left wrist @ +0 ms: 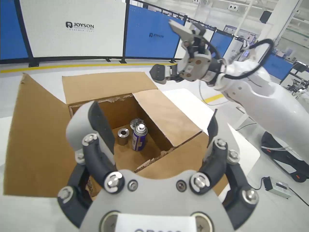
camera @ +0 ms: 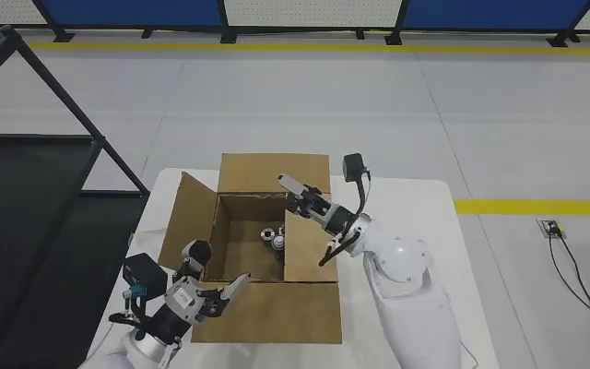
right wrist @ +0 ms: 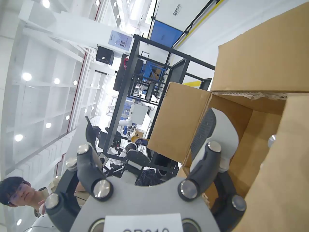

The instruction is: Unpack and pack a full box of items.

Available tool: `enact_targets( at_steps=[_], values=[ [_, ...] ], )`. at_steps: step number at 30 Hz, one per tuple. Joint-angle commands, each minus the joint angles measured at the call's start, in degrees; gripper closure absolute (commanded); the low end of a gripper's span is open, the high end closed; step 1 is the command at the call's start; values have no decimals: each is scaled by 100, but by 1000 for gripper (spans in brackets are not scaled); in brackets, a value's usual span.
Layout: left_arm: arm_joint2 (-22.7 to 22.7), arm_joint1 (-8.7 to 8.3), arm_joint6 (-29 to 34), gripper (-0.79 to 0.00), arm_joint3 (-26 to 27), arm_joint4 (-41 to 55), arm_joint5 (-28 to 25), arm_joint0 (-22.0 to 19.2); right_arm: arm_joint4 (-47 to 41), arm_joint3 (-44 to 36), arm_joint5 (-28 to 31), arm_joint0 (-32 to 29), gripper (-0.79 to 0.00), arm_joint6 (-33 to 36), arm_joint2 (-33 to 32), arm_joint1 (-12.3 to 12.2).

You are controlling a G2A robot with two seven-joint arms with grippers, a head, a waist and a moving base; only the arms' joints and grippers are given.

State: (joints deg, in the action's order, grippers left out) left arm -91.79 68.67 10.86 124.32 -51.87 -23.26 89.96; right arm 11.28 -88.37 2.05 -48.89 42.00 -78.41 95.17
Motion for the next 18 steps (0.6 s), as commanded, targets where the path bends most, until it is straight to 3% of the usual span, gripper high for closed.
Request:
enact_targets(
  at_steps=[1, 14, 18],
  values=[
    [-10, 0, -57, -785, 5, -11, -10, 48, -5, 122, 41, 71, -785, 1, 8, 3],
    [-10, 0, -57, -785, 5, -11, -10, 48, -5, 122, 41, 71, -785, 1, 8, 3],
    [105, -15, 446, -785, -207, 260, 7, -193, 5, -2, 194, -46, -785, 20, 72, -21]
  ],
)
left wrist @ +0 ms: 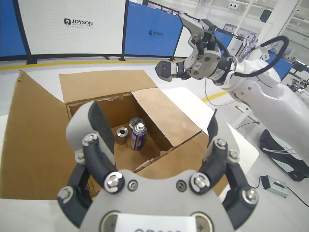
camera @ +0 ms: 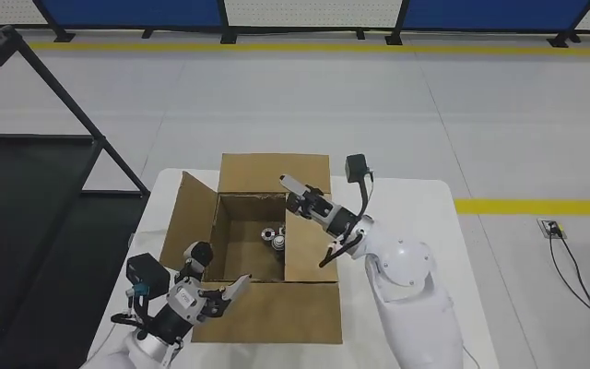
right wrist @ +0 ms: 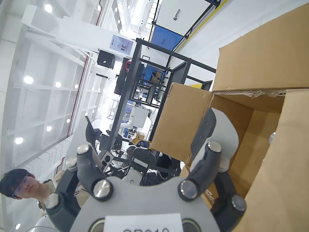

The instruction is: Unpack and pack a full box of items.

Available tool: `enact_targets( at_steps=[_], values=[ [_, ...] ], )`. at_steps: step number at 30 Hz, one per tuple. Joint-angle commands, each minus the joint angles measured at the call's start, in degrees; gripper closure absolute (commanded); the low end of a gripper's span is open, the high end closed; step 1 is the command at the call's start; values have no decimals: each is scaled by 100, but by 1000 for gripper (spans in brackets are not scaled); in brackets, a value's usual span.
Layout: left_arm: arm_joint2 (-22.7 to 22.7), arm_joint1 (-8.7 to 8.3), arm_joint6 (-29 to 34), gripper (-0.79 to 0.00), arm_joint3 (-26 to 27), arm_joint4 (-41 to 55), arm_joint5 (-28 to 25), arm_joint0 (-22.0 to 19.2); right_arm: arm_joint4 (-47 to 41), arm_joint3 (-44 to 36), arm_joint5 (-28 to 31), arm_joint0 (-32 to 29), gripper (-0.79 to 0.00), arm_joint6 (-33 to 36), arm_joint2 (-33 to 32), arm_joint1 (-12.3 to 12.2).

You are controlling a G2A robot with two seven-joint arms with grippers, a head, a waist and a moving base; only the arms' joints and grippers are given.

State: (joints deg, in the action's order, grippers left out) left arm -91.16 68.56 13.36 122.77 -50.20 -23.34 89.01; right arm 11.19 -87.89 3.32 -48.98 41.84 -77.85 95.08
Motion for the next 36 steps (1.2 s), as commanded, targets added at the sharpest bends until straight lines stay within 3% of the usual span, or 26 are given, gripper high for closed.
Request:
enact_targets(
  at_steps=[1, 8, 17, 36],
  values=[
    [95, -8, 416, -785, -101, 230, 59, -205, 113, -125, 181, -70, -785, 147, -1, -40],
    [523, -21, 1912, -785, -550, 1500, 421, -1337, 411, -878, 579, -558, -785, 905, -643, -281],
    [1059, 5, 3224, -785, -1832, 2474, 1410, -2786, -37, -1306, 1024, -1172, -785, 1583, -1382, -530],
    [1933, 152, 4315, -785, -3985, 4743, 1895, -4219, -249, -1306, 1174, -1371, -785, 1633, -1420, -836]
  ],
)
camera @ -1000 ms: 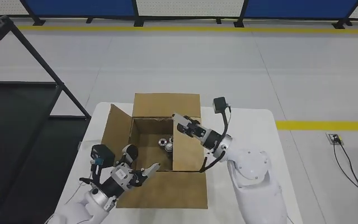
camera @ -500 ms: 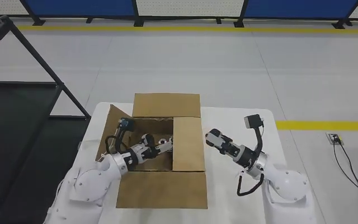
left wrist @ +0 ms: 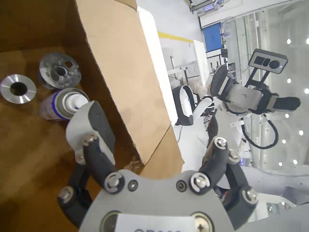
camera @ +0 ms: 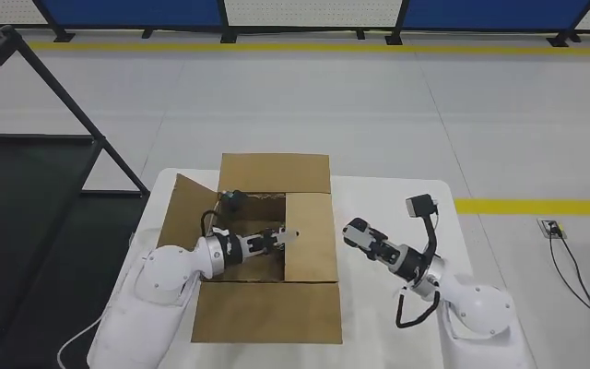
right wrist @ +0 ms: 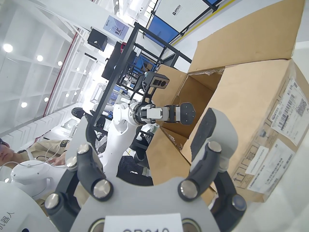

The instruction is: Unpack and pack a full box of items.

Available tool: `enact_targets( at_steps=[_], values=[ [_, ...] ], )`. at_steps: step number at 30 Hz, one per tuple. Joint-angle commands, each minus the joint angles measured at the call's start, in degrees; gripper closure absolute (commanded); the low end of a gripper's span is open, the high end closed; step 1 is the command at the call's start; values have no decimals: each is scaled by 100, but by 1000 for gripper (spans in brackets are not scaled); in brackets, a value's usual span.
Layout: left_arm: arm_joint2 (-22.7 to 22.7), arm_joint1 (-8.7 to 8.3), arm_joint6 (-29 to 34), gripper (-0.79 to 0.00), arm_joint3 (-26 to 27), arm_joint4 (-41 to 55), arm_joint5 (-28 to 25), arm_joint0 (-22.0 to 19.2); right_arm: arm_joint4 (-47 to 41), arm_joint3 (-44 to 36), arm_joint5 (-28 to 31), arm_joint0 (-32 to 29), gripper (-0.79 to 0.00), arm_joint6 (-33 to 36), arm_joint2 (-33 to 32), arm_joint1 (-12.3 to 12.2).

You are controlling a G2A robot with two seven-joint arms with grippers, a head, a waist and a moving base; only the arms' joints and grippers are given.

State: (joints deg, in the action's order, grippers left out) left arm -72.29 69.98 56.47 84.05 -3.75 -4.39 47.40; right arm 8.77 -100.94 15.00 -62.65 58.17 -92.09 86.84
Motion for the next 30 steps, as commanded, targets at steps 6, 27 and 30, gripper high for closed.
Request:
enact_targets(
  at_steps=[6, 27, 30],
  values=[
    [340, 64, -80, -785, -569, 215, -62, -329, -87, 3, 23, -22, -785, -21, 0, -102],
    [373, 19, -96, -785, -202, 559, -392, -322, -303, 110, 101, 129, -785, -13, 179, -386],
    [374, 9, -234, -785, 30, 493, -367, -275, -337, 79, 123, 127, -785, 86, 185, -432]
  ],
)
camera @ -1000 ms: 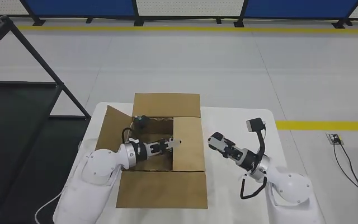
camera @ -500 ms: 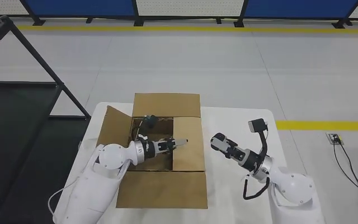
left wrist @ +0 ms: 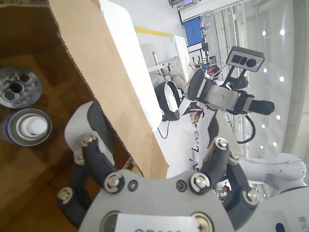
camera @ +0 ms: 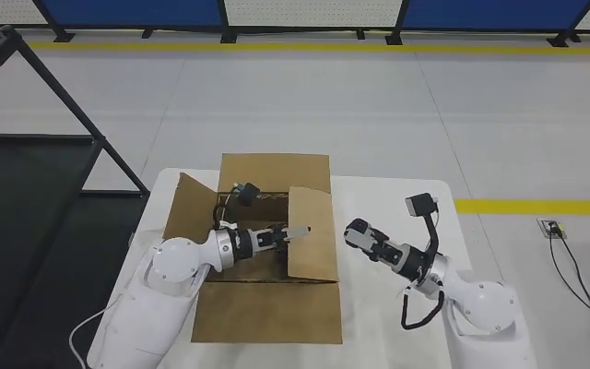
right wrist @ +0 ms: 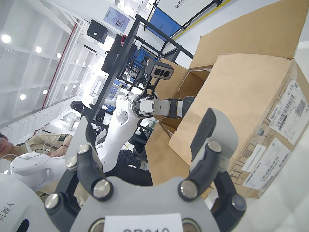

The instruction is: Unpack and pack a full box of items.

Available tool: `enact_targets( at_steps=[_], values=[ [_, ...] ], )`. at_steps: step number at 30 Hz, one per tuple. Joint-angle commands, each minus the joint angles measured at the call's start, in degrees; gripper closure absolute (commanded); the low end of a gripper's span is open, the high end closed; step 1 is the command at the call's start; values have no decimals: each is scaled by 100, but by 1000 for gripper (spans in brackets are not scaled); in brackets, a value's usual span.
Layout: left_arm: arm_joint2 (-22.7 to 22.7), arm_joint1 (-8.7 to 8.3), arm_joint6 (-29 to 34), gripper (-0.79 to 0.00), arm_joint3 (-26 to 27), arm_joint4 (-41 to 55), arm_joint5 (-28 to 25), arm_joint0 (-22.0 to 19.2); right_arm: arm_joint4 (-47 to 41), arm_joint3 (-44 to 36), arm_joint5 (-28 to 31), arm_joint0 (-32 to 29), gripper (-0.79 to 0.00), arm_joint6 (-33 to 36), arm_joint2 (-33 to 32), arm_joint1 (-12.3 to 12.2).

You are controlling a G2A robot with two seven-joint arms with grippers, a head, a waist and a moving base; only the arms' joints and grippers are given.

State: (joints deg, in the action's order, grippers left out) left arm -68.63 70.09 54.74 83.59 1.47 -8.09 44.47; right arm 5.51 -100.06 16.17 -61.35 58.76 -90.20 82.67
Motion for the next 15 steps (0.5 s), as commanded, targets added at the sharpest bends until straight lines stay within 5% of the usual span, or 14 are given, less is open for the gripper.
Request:
enact_targets(
  at_steps=[1, 15],
  values=[
    [26, -1, -94, -785, 143, -36, 13, 33, -27, -23, 29, -8, -785, 79, -4, -31],
    [526, 100, -732, -785, 809, -17, 248, -117, -1156, -328, 783, -491, -785, 1155, -394, -310]
  ],
)
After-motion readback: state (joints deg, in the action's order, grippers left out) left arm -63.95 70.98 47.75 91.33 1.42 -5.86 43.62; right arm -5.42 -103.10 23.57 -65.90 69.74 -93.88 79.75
